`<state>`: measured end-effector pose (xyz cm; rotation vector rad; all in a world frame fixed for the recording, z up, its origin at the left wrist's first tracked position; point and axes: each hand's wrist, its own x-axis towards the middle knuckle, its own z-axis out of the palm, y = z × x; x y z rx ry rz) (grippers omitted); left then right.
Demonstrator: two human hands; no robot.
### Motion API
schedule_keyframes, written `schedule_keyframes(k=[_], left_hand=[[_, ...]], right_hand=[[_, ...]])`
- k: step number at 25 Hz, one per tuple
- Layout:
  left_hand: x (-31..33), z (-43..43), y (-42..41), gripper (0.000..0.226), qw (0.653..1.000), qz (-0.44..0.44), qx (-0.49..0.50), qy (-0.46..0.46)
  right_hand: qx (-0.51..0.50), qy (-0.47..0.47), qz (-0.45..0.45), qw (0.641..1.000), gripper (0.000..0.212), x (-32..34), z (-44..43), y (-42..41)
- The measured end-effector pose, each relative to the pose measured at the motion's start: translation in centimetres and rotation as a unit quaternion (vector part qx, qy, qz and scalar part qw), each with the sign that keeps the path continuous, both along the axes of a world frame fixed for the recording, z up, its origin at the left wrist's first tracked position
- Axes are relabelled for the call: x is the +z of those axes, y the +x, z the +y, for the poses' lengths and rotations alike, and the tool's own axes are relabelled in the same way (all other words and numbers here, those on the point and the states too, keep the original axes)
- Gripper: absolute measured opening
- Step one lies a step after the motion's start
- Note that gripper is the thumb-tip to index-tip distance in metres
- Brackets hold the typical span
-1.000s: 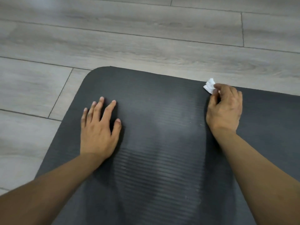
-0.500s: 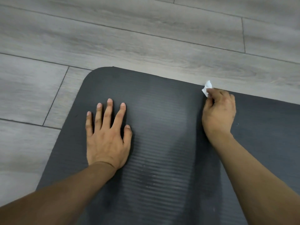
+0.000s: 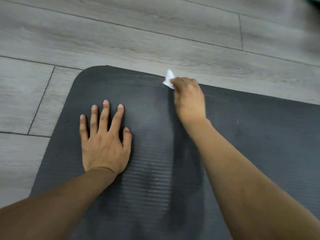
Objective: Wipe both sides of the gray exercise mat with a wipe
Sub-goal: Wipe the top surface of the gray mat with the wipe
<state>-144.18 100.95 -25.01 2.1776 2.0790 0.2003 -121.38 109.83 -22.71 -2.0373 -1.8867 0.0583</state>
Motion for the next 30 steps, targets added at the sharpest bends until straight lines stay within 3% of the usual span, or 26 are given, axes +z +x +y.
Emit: schedule_keyframes(k=[3, 5, 7, 9, 11, 13, 16, 19, 22, 30], left_hand=[[0.0, 0.2, 0.0, 0.065, 1.000, -0.005, 0.000, 0.001], [0.1, 0.1, 0.2, 0.065, 1.000, -0.002, 0.001, 0.002], [0.1, 0.1, 0.2, 0.065, 1.000, -0.001, -0.002, 0.001], [0.0, 0.3, 0.1, 0.065, 1.000, -0.005, -0.004, 0.005], [-0.1, 0.2, 0.0, 0.065, 1.000, -0.008, -0.004, 0.003], [0.1, 0.2, 0.1, 0.065, 1.000, -0.013, 0.001, 0.000], [0.2, 0.2, 0.1, 0.066, 1.000, -0.023, 0.003, -0.006], [0.2, 0.3, 0.3, 0.066, 1.000, -0.020, 0.003, -0.003], [0.1, 0.1, 0.1, 0.065, 1.000, -0.019, 0.003, 0.006], [0.9, -4.1, -1.2, 0.062, 0.998, -0.045, -0.035, 0.006]], right_hand=[[-0.241, -0.005, 0.000, 0.970, 0.035, 0.4, -6.3, 9.7], [-0.317, 0.005, 0.053, 0.947, 0.036, -0.5, -5.4, 8.5], [-0.222, 0.067, 0.144, 0.962, 0.030, -0.8, -1.7, 3.0], [0.012, 0.039, 0.080, 0.996, 0.032, -1.5, 0.5, -5.0], [0.144, -0.006, 0.062, 0.988, 0.036, -1.3, -0.2, -9.3], [0.113, 0.018, 0.076, 0.990, 0.037, -1.5, -2.3, -6.0], [-0.060, 0.061, 0.041, 0.996, 0.038, -2.0, -8.1, 3.8], [-0.189, 0.033, 0.076, 0.979, 0.043, -1.7, -12.5, 7.9], [-0.213, 0.064, 0.121, 0.967, 0.045, -2.0, -12.7, 7.5], [-0.199, 0.081, 0.124, 0.969, 0.045, -2.4, -12.6, 7.8]])
